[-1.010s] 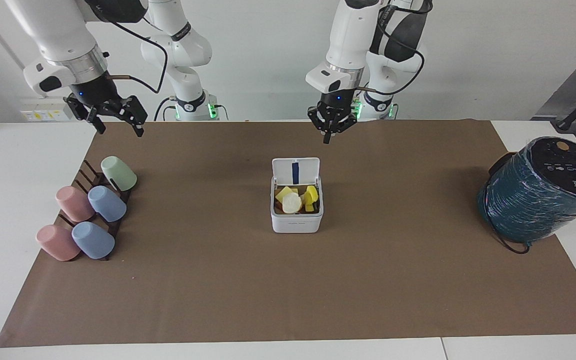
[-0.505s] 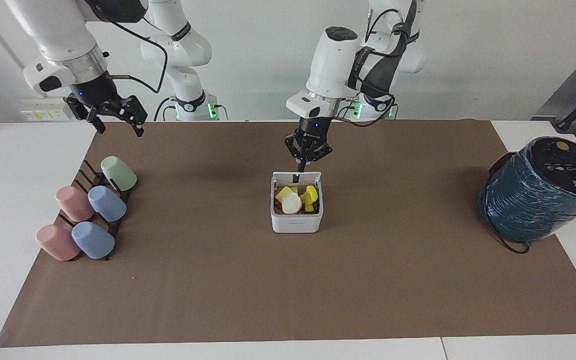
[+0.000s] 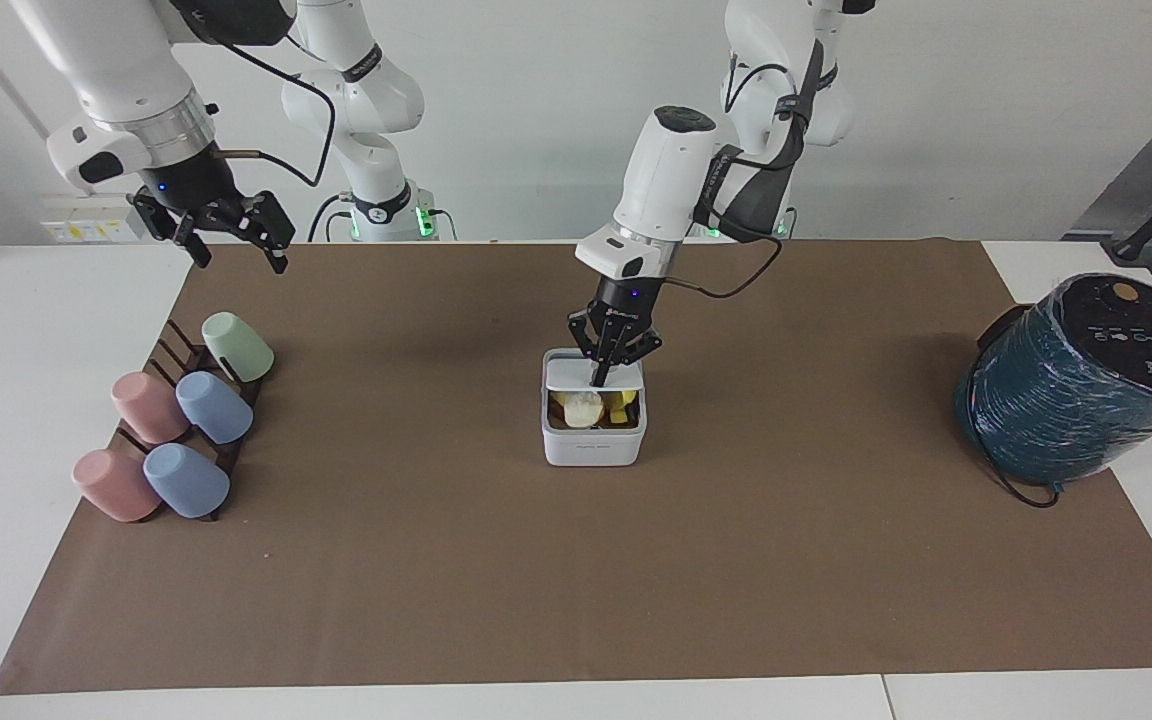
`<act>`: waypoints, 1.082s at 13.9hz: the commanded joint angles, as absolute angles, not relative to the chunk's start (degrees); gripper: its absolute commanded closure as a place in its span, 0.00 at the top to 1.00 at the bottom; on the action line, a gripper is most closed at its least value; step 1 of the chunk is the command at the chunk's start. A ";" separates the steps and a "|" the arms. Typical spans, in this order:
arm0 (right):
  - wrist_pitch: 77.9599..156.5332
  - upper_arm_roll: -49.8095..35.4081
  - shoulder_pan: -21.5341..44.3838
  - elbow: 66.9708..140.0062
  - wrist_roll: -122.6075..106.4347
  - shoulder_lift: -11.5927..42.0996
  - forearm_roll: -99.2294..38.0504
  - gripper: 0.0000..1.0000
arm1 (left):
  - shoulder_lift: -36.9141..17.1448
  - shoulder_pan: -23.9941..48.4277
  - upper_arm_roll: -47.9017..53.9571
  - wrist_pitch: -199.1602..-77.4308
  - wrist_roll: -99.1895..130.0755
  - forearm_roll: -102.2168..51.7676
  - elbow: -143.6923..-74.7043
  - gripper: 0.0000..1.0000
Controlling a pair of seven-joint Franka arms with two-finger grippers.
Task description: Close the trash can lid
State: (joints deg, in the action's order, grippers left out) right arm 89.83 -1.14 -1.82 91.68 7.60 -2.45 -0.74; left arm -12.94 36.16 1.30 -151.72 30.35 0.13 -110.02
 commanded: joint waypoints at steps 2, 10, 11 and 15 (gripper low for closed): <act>89.30 -1.41 -2.20 92.11 6.42 -2.99 -0.79 1.00 | -17.75 35.42 1.32 -154.07 30.67 0.70 -106.70 0.00; 89.30 -1.41 -2.20 92.11 6.42 -2.99 -0.70 1.00 | -17.75 36.21 1.32 -153.37 30.85 0.79 -109.16 0.00; 89.30 -1.41 -2.20 92.11 6.42 -3.08 -0.70 1.00 | -17.75 36.12 1.32 -153.20 30.85 0.79 -109.07 0.00; 89.30 -1.41 -2.20 92.11 6.42 -2.99 -0.79 1.00 | -15.74 36.21 1.23 -147.68 31.02 0.79 -108.54 0.01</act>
State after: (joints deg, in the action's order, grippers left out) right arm 89.83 -1.14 -1.82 91.68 7.60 -2.45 -0.74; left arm -17.22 35.81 1.40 -152.39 30.35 0.18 -107.53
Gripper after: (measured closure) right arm 0.000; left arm 0.987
